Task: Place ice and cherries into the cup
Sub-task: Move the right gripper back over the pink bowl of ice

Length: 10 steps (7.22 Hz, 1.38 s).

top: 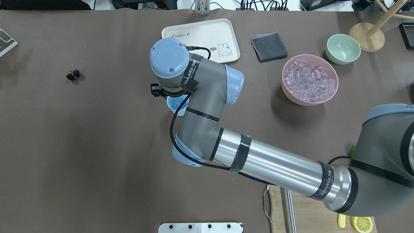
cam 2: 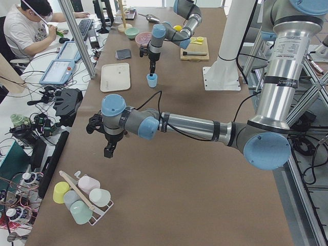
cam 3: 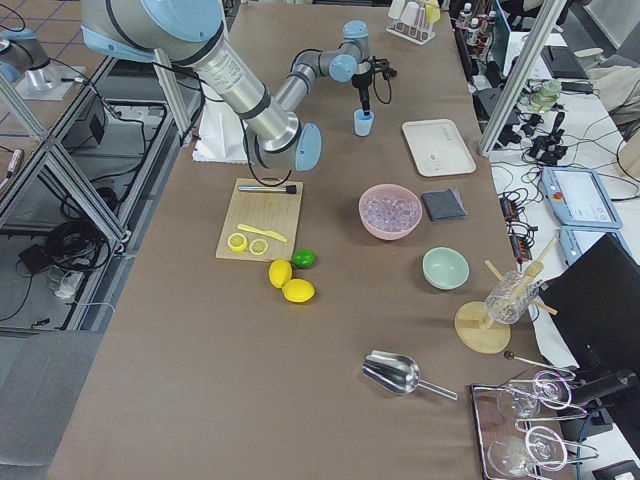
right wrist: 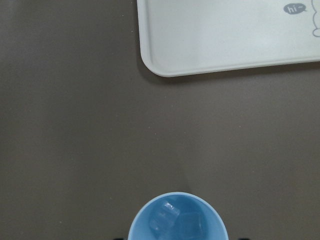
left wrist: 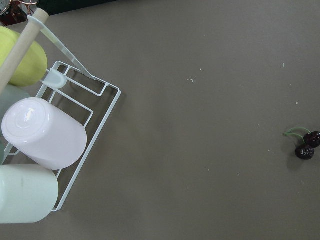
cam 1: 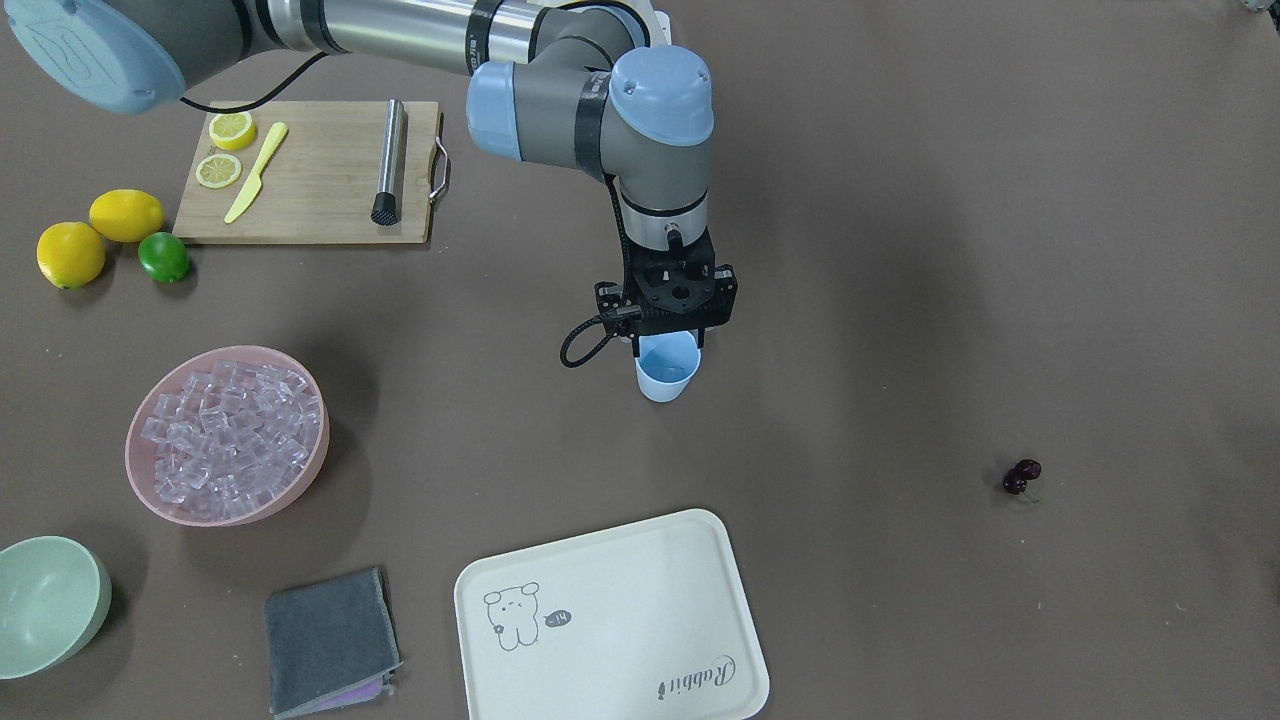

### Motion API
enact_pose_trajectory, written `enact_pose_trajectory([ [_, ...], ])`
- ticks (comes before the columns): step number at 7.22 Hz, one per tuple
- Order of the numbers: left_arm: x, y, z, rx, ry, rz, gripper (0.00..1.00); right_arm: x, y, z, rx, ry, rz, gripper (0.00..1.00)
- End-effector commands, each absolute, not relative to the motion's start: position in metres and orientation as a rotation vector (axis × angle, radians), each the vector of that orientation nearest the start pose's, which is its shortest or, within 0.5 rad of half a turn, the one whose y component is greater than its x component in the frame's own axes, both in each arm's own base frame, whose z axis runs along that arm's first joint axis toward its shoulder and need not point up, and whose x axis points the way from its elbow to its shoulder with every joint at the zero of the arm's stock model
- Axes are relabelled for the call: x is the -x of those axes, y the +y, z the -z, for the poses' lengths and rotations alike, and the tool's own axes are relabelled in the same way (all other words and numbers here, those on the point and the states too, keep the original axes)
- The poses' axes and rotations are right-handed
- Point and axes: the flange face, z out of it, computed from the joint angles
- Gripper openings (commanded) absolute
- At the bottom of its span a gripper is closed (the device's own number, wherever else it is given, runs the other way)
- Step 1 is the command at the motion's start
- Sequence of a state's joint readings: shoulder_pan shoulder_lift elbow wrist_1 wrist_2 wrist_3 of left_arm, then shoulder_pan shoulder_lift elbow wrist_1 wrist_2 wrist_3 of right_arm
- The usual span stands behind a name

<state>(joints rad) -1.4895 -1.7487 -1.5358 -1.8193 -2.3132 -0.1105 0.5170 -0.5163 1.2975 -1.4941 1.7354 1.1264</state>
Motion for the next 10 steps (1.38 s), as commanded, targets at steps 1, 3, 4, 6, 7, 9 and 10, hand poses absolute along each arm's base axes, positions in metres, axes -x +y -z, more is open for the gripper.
enact_pose_trajectory([
  [1, 0.016, -0.588, -0.554, -0.301, 0.764, -0.122, 0.98, 0.598, -0.511, -0.077, -0.247, -0.857, -0.009, 0.99],
  [3, 0.013, -0.592, -0.554, -0.297, 0.766, -0.123, 0.98, 0.49, -0.565, -0.14, -0.226, -0.887, 0.059, 0.99],
  [4, 0.011, -0.592, -0.553, -0.297, 0.767, -0.128, 0.98, 0.434, -0.58, -0.214, -0.243, -0.845, 0.127, 0.99],
  [6, 0.01, -0.592, -0.548, -0.304, 0.771, -0.116, 0.98, 0.353, -0.611, -0.316, -0.299, -0.719, 0.307, 0.99],
  [7, 0.003, -0.593, -0.549, -0.307, 0.777, -0.114, 0.98, 0.326, -0.616, -0.346, -0.323, -0.741, 0.349, 0.99],
  [9, -0.012, -0.594, -0.551, -0.302, 0.785, -0.117, 0.98, 0.328, -0.621, -0.367, -0.367, -0.778, 0.359, 0.98],
  [10, -0.014, -0.594, -0.553, -0.309, 0.785, -0.123, 0.98, 0.331, -0.629, -0.381, -0.355, -0.771, 0.356, 0.97],
])
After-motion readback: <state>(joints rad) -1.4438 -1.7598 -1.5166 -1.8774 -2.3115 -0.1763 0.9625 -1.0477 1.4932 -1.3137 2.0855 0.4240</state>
